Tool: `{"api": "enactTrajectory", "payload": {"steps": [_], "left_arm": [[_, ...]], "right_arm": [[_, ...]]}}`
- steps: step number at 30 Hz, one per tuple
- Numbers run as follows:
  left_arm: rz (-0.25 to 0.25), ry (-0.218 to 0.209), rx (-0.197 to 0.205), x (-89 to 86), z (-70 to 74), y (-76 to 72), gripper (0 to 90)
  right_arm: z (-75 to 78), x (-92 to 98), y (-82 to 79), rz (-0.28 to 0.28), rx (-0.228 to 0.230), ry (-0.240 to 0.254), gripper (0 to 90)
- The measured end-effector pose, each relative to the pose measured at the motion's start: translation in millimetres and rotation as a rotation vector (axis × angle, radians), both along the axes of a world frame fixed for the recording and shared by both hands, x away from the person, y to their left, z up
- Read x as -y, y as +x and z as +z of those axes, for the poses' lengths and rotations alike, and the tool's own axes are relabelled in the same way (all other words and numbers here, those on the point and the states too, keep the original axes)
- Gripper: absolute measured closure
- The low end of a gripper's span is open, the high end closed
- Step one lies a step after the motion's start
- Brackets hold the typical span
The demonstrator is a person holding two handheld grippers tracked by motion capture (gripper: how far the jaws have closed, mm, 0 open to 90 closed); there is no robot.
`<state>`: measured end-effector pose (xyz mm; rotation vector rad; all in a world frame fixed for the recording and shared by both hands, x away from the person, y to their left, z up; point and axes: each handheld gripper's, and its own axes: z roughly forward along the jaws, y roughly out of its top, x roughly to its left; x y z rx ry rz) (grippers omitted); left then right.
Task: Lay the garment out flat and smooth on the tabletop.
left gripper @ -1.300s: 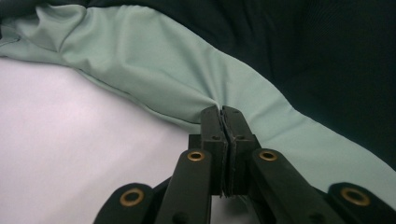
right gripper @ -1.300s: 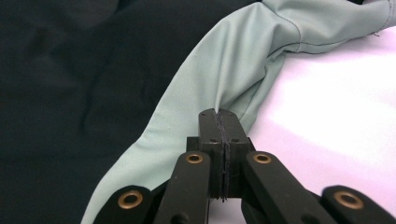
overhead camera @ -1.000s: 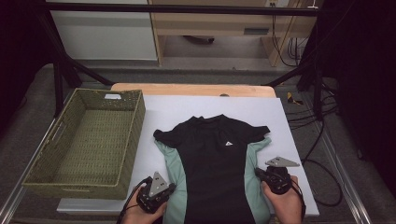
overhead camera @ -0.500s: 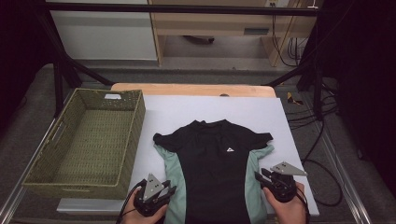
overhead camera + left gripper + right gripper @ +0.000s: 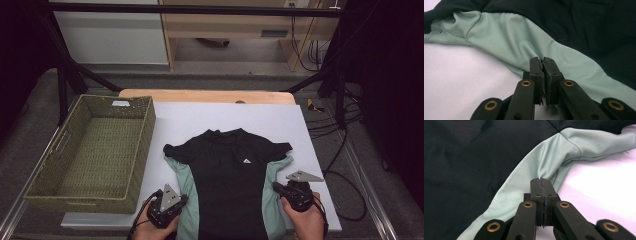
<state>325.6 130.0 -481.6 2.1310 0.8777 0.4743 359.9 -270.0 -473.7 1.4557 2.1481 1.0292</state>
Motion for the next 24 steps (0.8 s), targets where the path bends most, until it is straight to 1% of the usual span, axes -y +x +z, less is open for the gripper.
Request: {"api": "enactTrajectory", "payload": {"steps": [3,4,8,15,17,18,21,24], "left_arm": [[0.001,-0.007,-0.006,-0.8,-0.1,-2.6,86.3],[0.001,-0.008,-0.006,-0.3,-0.1,-3.2,86.2],[-0.007,-0.005,-0.012,-0.4,1.0,-7.2,86.1],[-0.010,-0.005,-0.021,-3.0,1.9,-10.7,85.9],[-0.013,-0.015,-0.030,-3.8,2.5,-12.3,85.8],[-0.016,-0.028,-0.037,-4.0,3.0,-13.4,85.8],[-0.020,-0.026,-0.031,-3.8,4.9,-15.7,85.6],[-0.019,-0.030,-0.034,-5.1,3.8,-14.4,85.5]], "right_arm": [[0.9,1.6,-4.5,0.004,0.000,0.009,89.9],[1.3,1.4,-6.0,0.013,0.002,0.002,89.9],[1.6,0.5,-9.6,0.019,0.004,-0.009,89.9],[1.8,0.5,-14.1,0.029,0.003,-0.012,89.9],[2.0,0.6,-15.2,0.028,0.007,-0.012,89.9],[2.3,1.2,-15.6,0.032,0.009,-0.012,89.9],[2.6,3.6,-16.9,0.038,0.015,-0.009,89.9],[3.4,3.2,-18.7,0.050,0.020,-0.006,90.0]]}}
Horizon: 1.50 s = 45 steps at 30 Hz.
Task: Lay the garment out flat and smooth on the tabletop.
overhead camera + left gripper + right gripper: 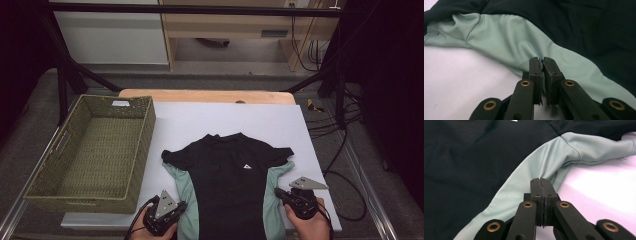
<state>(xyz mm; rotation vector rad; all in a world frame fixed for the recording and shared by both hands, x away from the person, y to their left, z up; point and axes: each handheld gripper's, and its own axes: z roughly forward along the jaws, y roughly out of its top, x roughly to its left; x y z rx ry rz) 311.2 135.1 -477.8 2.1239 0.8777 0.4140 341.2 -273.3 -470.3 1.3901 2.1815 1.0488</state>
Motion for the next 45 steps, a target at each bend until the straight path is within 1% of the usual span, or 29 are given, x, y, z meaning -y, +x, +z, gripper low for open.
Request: {"api": "enactTrajectory", "payload": {"steps": [7,14,23,27,31,35,38,39,40,41,42,44,45], "left_arm": [[0.000,0.011,0.002,-0.1,-0.8,0.9,85.0],[0.005,0.006,0.006,-1.4,-1.1,2.6,84.6],[-0.001,-0.001,0.005,0.5,-0.9,1.9,84.1],[0.001,-0.011,0.014,1.8,-0.1,0.4,84.1],[-0.005,-0.008,0.012,3.1,-0.3,-0.5,84.0],[-0.008,-0.009,0.011,3.2,0.4,-1.6,83.9],[-0.002,-0.014,0.010,2.4,0.5,-1.7,83.0],[0.003,-0.018,0.015,2.1,0.9,-1.4,81.8],[0.008,-0.024,0.019,1.8,1.5,-1.3,79.4],[0.017,-0.035,0.029,1.3,2.4,-1.2,76.6],[0.023,-0.043,0.040,0.7,3.3,-0.9,73.8],[0.037,-0.041,0.059,-0.7,4.2,-0.3,69.8],[0.045,-0.038,0.068,-1.6,4.0,0.2,68.6]], "right_arm": [[0.7,-2.2,-2.0,0.017,0.003,-0.004,90.0],[1.4,-2.4,-3.6,0.027,0.004,-0.006,90.0],[2.9,0.5,-7.1,0.014,0.006,-0.001,90.0],[3.4,1.9,-7.8,0.011,0.006,-0.006,90.0],[4.2,4.9,-11.1,0.007,0.003,-0.010,90.0],[4.3,7.1,-15.4,0.000,0.004,-0.003,90.0],[2.5,7.4,-16.1,0.015,-0.002,0.004,90.0],[2.5,7.7,-15.7,0.020,0.007,0.006,89.7],[3.6,7.5,-15.7,0.021,0.018,0.019,87.6],[4.4,7.7,-15.6,0.019,0.031,0.028,83.2],[5.7,8.1,-15.0,0.016,0.048,0.037,76.5],[8.6,8.8,-11.8,-0.005,0.069,0.045,69.3],[9.2,8.9,-10.0,-0.010,0.073,0.046,67.4]]}}
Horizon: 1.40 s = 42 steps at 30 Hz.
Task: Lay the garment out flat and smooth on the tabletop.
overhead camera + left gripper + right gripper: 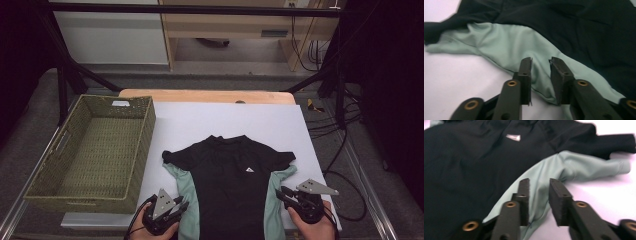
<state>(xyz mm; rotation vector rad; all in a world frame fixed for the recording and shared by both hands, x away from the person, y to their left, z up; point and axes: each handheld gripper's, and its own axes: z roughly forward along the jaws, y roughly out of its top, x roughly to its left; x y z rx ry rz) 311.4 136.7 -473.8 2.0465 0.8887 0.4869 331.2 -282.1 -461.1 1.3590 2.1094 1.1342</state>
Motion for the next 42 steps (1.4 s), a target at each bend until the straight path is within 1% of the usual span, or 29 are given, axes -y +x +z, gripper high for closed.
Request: {"api": "enactTrajectory", "payload": {"steps": [2,5,7,9,10,11,13,14,16,17,18,19,20,22,25,28,29,31,34,38,42], "left_arm": [[0.014,-0.001,0.013,-1.4,0.0,0.6,65.6],[0.022,-0.010,0.020,-2.5,0.7,1.0,64.0],[0.025,-0.012,0.022,-2.4,0.4,1.2,63.9],[0.024,-0.011,0.021,-1.5,-0.1,1.3,63.9],[0.024,-0.011,0.021,-1.1,-0.4,1.3,63.9],[0.023,-0.011,0.020,-1.0,-0.5,1.3,63.8],[0.022,-0.008,0.018,-0.8,-1.1,1.8,63.7],[0.023,-0.010,0.017,-0.9,-1.3,2.1,63.7],[0.024,-0.011,0.017,-1.4,-1.3,2.7,63.6],[0.025,-0.012,0.018,-1.5,-1.2,2.8,63.5],[0.024,-0.010,0.018,-1.8,-1.0,2.9,63.6],[0.024,-0.010,0.019,-1.7,-0.9,2.9,63.5],[0.025,-0.009,0.019,-1.7,-0.9,2.8,63.4],[0.026,-0.010,0.021,-1.2,-0.7,2.4,63.4],[0.027,-0.007,0.025,-1.8,-0.1,2.2,63.2],[0.033,-0.008,0.025,-3.1,0.4,3.0,62.2],[0.034,-0.009,0.025,-3.3,0.5,3.1,61.5],[0.035,-0.011,0.025,-3.7,0.7,3.3,61.0],[0.037,-0.016,0.025,-3.7,0.9,3.4,60.7],[0.044,-0.017,0.025,-5.4,1.7,4.1,59.9],[0.047,-0.020,0.022,-6.3,1.8,4.7,59.6]], "right_arm": [[1.2,2.0,6.1,-0.022,0.013,-0.014,65.4],[4.0,13.4,19.7,-0.090,0.037,0.003,63.8],[4.3,24.5,32.3,-0.138,0.041,0.001,63.5],[2.5,36.6,48.0,-0.195,0.030,0.000,63.2],[1.6,41.8,55.3,-0.215,0.025,0.016,63.2],[0.4,46.4,63.8,-0.226,0.019,0.031,62.4],[-3.2,48.6,75.4,-0.230,0.002,0.035,60.1],[-5.6,48.7,78.9,-0.231,-0.006,0.033,59.4],[-11.3,48.1,84.4,-0.234,-0.041,0.023,59.8],[-13.7,47.8,85.1,-0.226,-0.053,0.019,61.5],[-14.6,47.7,84.6,-0.218,-0.058,0.018,66.7],[-14.9,47.2,83.0,-0.208,-0.065,0.023,73.6],[-14.9,47.0,81.1,-0.200,-0.065,0.020,76.7],[-13.9,46.0,78.3,-0.185,-0.062,0.025,85.7],[-10.7,43.1,73.5,-0.185,-0.055,0.016,87.2],[-5.3,39.3,65.3,-0.203,-0.033,-0.005,87.4],[-2.3,37.7,60.5,-0.211,-0.017,-0.016,87.4],[2.3,36.5,53.0,-0.219,0.010,-0.022,87.4],[7.1,34.7,42.6,-0.240,0.036,-0.040,87.3],[6.2,33.0,34.3,-0.264,0.029,-0.050,87.3],[2.6,33.6,29.7,-0.287,0.007,-0.060,87.2]]}}
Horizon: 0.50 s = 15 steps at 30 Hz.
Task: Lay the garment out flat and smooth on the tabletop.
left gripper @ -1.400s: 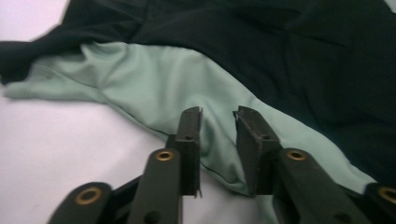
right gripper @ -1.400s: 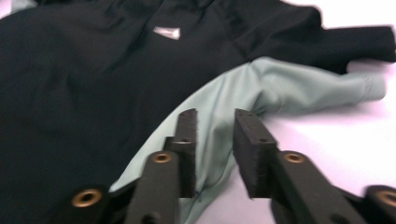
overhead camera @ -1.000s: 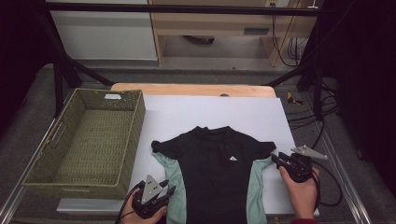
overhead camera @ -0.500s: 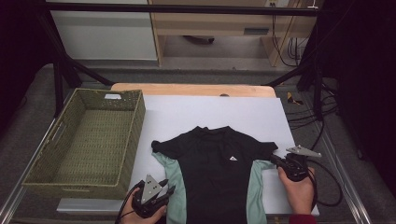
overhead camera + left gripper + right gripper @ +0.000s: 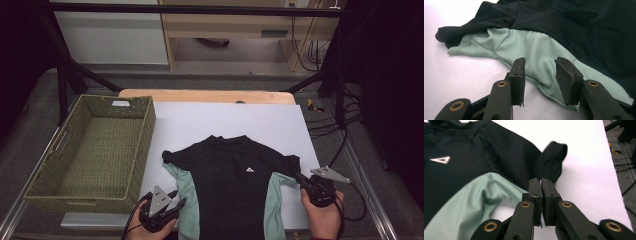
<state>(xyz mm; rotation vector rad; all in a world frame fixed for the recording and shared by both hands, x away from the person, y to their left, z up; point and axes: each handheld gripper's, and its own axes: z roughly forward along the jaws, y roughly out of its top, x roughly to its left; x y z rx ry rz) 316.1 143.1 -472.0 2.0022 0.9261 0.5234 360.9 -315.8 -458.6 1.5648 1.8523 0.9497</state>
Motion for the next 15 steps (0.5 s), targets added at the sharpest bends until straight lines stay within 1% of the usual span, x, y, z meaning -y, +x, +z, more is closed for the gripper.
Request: {"api": "enactTrajectory", "payload": {"steps": [2,3,4,5,7,9,10,11,14,15], "left_arm": [[-0.001,0.000,-0.002,0.1,-0.1,0.0,59.5],[-0.002,0.001,-0.003,0.2,-0.2,0.0,59.4],[-0.002,0.001,-0.003,0.4,-0.3,-0.1,59.4],[-0.003,0.001,-0.004,0.5,-0.3,0.0,59.3],[-0.002,0.002,-0.002,0.7,-0.2,-0.3,59.3],[0.002,0.002,-0.001,0.2,-0.1,-0.3,59.2],[0.005,0.000,0.000,-0.5,0.0,0.0,59.2],[0.008,-0.001,0.000,-1.1,0.0,0.2,59.2],[0.011,-0.001,0.000,-2.0,0.2,0.5,59.2],[0.011,0.000,0.001,-2.1,0.3,0.4,59.2]], "right_arm": [[-3.5,0.7,-1.4,-0.012,-0.018,0.006,86.1],[-6.0,0.7,-2.2,-0.018,-0.034,0.013,83.9],[-9.3,0.8,-2.3,-0.021,-0.061,0.017,81.2],[-12.2,1.2,-2.7,-0.022,-0.077,0.012,79.9],[-11.9,5.4,-3.4,-0.033,-0.063,0.021,77.1],[-7.2,11.6,-1.2,-0.062,-0.024,0.023,72.6],[-5.9,13.8,1.2,-0.060,-0.011,0.025,70.4],[-4.5,17.1,6.8,-0.059,0.006,0.024,68.1],[-4.1,23.2,24.1,-0.061,0.015,0.030,62.0],[-4.4,24.1,30.7,-0.057,0.019,0.040,60.3]]}}
